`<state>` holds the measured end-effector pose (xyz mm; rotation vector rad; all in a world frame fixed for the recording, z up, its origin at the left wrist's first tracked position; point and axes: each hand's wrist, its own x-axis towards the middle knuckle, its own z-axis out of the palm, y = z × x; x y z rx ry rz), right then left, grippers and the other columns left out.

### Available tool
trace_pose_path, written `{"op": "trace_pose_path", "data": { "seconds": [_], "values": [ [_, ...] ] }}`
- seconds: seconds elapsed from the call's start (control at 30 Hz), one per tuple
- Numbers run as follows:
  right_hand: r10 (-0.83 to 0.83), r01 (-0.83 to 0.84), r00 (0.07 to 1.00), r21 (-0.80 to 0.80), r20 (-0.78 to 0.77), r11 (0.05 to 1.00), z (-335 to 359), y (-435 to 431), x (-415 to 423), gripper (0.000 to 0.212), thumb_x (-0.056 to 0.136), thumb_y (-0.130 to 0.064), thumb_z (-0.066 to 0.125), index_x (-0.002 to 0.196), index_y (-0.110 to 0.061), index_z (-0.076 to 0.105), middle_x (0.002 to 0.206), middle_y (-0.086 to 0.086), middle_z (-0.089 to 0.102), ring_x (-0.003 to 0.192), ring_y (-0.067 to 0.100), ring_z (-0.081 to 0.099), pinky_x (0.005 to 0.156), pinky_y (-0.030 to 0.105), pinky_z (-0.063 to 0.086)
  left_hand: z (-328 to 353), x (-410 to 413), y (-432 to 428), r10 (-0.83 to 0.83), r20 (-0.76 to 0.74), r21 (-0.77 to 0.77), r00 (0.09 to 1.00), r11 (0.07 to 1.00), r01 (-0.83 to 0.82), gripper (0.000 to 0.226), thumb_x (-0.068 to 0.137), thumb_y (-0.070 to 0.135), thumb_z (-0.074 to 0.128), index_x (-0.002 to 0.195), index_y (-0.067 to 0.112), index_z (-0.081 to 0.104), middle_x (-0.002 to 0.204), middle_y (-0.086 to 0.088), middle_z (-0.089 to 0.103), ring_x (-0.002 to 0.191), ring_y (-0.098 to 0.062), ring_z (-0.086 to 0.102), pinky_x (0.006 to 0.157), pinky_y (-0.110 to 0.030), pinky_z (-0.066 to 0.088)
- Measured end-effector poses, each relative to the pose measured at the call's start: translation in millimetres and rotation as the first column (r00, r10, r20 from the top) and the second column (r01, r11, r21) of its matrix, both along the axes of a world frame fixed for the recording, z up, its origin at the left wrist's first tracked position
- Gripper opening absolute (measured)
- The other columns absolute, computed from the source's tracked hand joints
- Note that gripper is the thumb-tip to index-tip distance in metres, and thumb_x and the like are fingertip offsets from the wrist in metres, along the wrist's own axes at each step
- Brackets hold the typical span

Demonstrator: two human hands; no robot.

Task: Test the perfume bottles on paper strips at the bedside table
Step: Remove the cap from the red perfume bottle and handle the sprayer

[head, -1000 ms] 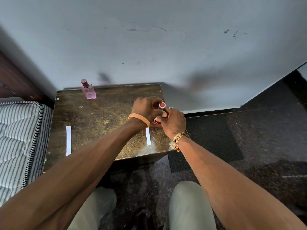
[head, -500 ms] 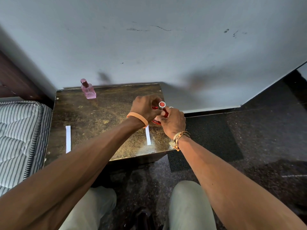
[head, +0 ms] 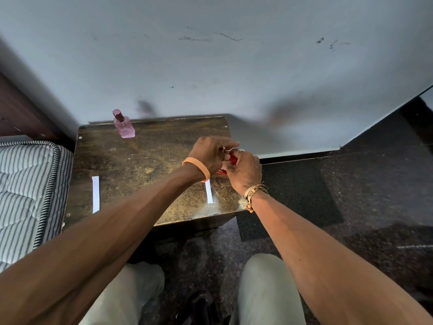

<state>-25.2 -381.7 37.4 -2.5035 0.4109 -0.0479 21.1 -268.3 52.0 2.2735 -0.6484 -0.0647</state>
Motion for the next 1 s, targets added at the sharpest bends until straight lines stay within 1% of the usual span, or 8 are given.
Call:
{"op": "trace_pose_path", "data": {
  "seconds": [0.2, 0.33, 0.43, 0.57, 0.7, 0.77, 0.93, 1.0],
  "values": [
    [0.010, -0.010, 1.000, -0.008, 0.019, 1.000, 0.1, 0.8, 1.1, 0.019, 0.086, -0.032, 0.072, 0.101, -0.021, 0.073, 0.087, 0.004, 0.074, 0.085, 0.024, 0.070, 0.075, 0.036, 0.058, 0.4, 2.2, 2.1, 0.197, 0.015, -0.032, 0.980, 0.980, -0.196, 0.038, 0.067, 0.026, 0.083, 0.103, 0.019, 0.073, 0.098, 0.001, 0.075, 0.091, -0.014, 0.069, 0.083, -0.028, 0.054],
    [0.006, -0.006, 1.000, -0.001, 0.008, 1.000, -1.5, 0.4, 0.3, 0.017, 0.087, -0.030, 0.071, 0.100, -0.020, 0.072, 0.087, 0.004, 0.074, 0.084, 0.025, 0.070, 0.075, 0.040, 0.060, 3.0, -0.5, -1.0, 0.033, -0.002, 0.026, 0.999, 0.999, -0.033, 0.051, 0.077, 0.004, 0.071, 0.125, 0.019, 0.062, 0.126, -0.001, 0.064, 0.116, -0.014, 0.059, 0.100, -0.023, 0.041],
    [-0.010, 0.010, 1.000, 0.004, 0.014, 1.000, -2.3, 1.1, -0.4, 0.017, 0.086, -0.032, 0.071, 0.098, -0.020, 0.072, 0.087, 0.004, 0.074, 0.085, 0.024, 0.070, 0.075, 0.040, 0.059, -0.9, 1.8, 1.2, 0.066, -0.026, 0.036, 0.997, 0.997, -0.065, 0.041, 0.077, 0.005, 0.073, 0.115, 0.019, 0.069, 0.111, 0.001, 0.072, 0.104, -0.014, 0.066, 0.092, -0.018, 0.044],
    [0.005, -0.005, 1.000, -0.013, 0.013, 1.000, 0.3, 0.4, 0.6, 0.018, 0.086, -0.032, 0.072, 0.098, -0.019, 0.072, 0.086, 0.005, 0.073, 0.084, 0.025, 0.069, 0.073, 0.037, 0.057, -1.7, 2.5, 1.0, 0.199, 0.002, -0.034, 0.980, 0.979, -0.199, 0.037, 0.066, 0.021, 0.084, 0.101, 0.019, 0.074, 0.095, 0.001, 0.075, 0.089, -0.014, 0.070, 0.083, -0.030, 0.054],
    [0.003, -0.003, 1.000, -0.006, 0.012, 1.000, -0.7, -0.5, -0.2, 0.017, 0.087, -0.029, 0.070, 0.100, -0.018, 0.072, 0.088, 0.005, 0.074, 0.086, 0.024, 0.070, 0.076, 0.038, 0.058, -0.4, 1.4, -1.7, 0.028, 0.003, 0.020, 1.000, 0.999, -0.028, 0.053, 0.075, 0.002, 0.072, 0.125, 0.019, 0.062, 0.122, -0.001, 0.067, 0.112, -0.015, 0.061, 0.098, -0.024, 0.045],
    [-0.008, 0.008, 1.000, 0.010, 0.011, 1.000, -1.4, 0.6, -1.2, 0.019, 0.086, -0.032, 0.071, 0.100, -0.019, 0.072, 0.089, 0.004, 0.074, 0.086, 0.024, 0.069, 0.077, 0.039, 0.058, -1.1, 2.9, 0.7, 0.003, -0.014, 0.017, 1.000, 1.000, -0.003, 0.047, 0.077, -0.002, 0.068, 0.119, 0.018, 0.067, 0.115, -0.001, 0.070, 0.107, -0.015, 0.065, 0.094, -0.022, 0.047],
    [0.000, 0.000, 1.000, 0.004, 0.004, 1.000, 0.5, 0.4, 1.3, 0.027, 0.083, -0.038, 0.074, 0.102, -0.019, 0.072, 0.087, 0.004, 0.073, 0.084, 0.023, 0.069, 0.074, 0.036, 0.057, -3.2, 6.6, 7.2, 0.192, 0.029, -0.014, 0.981, 0.981, -0.192, 0.032, 0.066, 0.030, 0.084, 0.095, 0.020, 0.073, 0.088, 0.003, 0.074, 0.082, -0.013, 0.068, 0.077, -0.033, 0.056],
    [0.010, -0.010, 1.000, -0.014, 0.003, 1.000, -0.3, -0.5, 1.5, 0.028, 0.084, -0.034, 0.075, 0.107, -0.019, 0.072, 0.092, 0.004, 0.074, 0.089, 0.023, 0.069, 0.075, 0.034, 0.057, -4.4, 5.0, 8.4, 0.134, 0.013, 0.032, 0.991, 0.990, -0.135, 0.049, 0.066, 0.029, 0.084, 0.111, 0.020, 0.068, 0.109, -0.001, 0.069, 0.100, -0.018, 0.064, 0.090, -0.037, 0.053]
  ]
}}
